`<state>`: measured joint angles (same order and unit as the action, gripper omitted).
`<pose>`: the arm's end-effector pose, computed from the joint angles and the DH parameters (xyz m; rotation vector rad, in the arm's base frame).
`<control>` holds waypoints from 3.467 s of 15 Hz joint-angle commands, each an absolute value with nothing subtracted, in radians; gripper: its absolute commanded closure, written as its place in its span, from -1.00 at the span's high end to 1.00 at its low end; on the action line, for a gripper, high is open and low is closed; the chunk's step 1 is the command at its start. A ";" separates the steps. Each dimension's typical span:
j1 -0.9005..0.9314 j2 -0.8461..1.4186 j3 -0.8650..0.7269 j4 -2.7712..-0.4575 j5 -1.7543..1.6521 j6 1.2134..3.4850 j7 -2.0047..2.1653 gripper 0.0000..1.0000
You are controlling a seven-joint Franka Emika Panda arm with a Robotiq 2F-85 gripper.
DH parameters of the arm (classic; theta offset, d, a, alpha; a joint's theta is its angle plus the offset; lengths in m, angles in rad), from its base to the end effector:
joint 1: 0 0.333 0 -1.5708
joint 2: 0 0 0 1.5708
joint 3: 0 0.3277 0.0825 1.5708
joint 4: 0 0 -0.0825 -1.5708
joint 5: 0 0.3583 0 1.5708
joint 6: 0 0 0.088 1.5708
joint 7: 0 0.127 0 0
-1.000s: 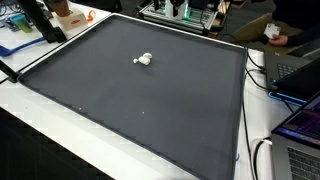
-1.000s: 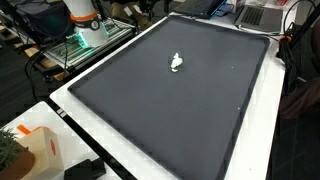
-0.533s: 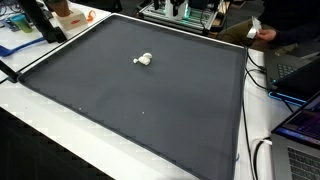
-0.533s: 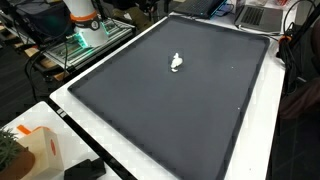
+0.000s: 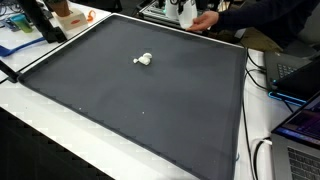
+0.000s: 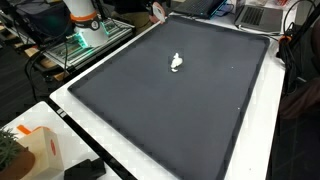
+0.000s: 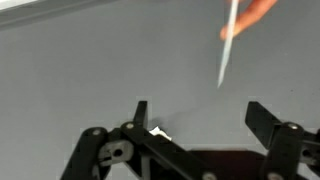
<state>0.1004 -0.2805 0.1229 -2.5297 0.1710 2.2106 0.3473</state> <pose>0.3911 0.0971 0.3793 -3.0327 0.3570 0.0999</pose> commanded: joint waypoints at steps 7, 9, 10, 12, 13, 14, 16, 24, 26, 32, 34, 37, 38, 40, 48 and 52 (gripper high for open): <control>0.097 -0.314 0.117 -2.553 0.220 2.197 0.335 -0.09; 0.097 -0.313 0.119 -2.552 0.217 2.193 0.340 -0.40; 0.096 -0.313 0.119 -2.552 0.216 2.193 0.341 -0.54; 0.095 -0.314 0.119 -2.553 0.213 2.190 0.344 -0.85; 0.095 -0.314 0.120 -2.554 0.214 2.192 0.344 -0.98; 0.095 -0.314 0.119 -2.554 0.214 2.194 0.344 -1.00; 0.093 -0.315 0.120 -2.556 0.210 2.192 0.345 -1.00; 0.092 -0.290 0.126 -2.536 0.195 2.207 0.346 -0.92; 0.092 -0.290 0.126 -2.536 0.195 2.207 0.346 -0.92; 0.092 -0.290 0.126 -2.536 0.195 2.207 0.346 -0.92; 0.068 -0.293 0.149 -2.553 0.133 2.241 0.434 -0.98; 0.035 -0.275 0.150 -2.566 0.077 2.279 0.524 -0.98; 0.022 -0.270 0.148 -2.571 0.060 2.311 0.558 -0.98; -0.004 -0.252 0.145 -2.569 0.019 2.370 0.613 -0.98; -0.043 -0.195 0.120 -2.552 -0.057 2.464 0.667 -0.92; -0.049 -0.124 0.114 -2.535 -0.051 2.565 0.681 -0.98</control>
